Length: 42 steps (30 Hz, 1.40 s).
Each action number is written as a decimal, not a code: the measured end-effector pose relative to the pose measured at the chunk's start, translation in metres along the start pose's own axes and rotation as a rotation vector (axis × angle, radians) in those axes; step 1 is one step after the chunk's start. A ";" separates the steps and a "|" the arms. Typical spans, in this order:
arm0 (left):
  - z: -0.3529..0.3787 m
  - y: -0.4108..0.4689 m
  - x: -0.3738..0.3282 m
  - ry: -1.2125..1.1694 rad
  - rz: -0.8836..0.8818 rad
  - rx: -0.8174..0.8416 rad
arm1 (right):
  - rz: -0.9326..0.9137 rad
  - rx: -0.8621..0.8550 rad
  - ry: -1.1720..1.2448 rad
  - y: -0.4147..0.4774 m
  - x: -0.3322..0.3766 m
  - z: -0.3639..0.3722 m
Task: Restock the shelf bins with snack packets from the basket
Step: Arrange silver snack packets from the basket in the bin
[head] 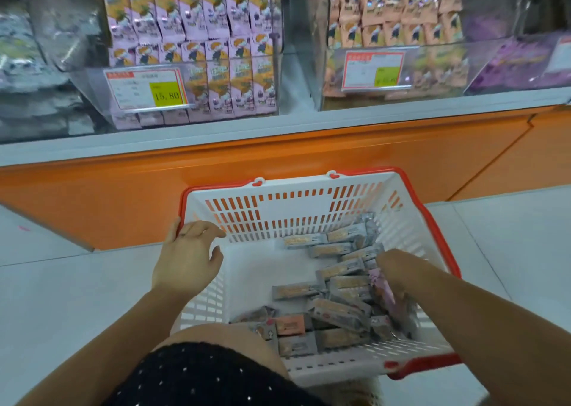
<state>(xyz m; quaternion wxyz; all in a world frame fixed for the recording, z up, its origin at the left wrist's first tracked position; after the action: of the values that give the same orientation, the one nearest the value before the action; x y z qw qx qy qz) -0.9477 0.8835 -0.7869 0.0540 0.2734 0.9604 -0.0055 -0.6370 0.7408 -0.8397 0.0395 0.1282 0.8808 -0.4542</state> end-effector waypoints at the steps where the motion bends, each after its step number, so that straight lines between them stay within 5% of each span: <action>1: -0.003 0.000 -0.001 -0.017 0.006 0.023 | 0.039 0.032 0.031 -0.002 -0.004 -0.003; 5: -0.020 0.004 -0.003 -0.172 0.003 0.146 | 0.006 -0.055 0.099 -0.031 -0.004 -0.034; 10: -0.088 0.006 -0.029 -0.452 0.007 0.179 | -0.252 -0.326 0.385 -0.105 0.018 -0.113; 16: -0.171 -0.015 -0.045 -0.685 0.040 0.175 | -0.532 -0.597 0.423 -0.211 0.054 -0.174; 21: -0.201 -0.042 -0.056 -1.004 -0.084 0.380 | -0.711 -0.847 0.546 -0.253 0.083 -0.199; 25: -0.216 -0.050 -0.040 -1.119 -0.128 0.152 | -0.783 -0.936 0.543 -0.258 0.108 -0.210; 32: -0.230 -0.057 -0.003 -1.049 -0.088 -0.121 | -0.787 -0.838 0.739 -0.253 0.117 -0.232; 42: -0.256 -0.071 0.040 -0.558 -0.032 -0.416 | -0.873 -0.970 0.785 -0.251 0.179 -0.273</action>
<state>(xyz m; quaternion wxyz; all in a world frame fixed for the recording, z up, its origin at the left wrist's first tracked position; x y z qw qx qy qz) -1.0450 0.8545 -0.5384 0.3688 0.2296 0.8933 0.1152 -0.8627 0.8566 -0.5159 -0.4080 -0.1114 0.9018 0.0884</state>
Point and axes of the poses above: each hand's wrist, its own y-axis towards the middle knuckle, its own z-axis out of the palm, x = y × z, the point moved 5 cm from there along y, towards the middle knuckle, and after that the axes turned 2 degrees about y, right-handed, at the moved point
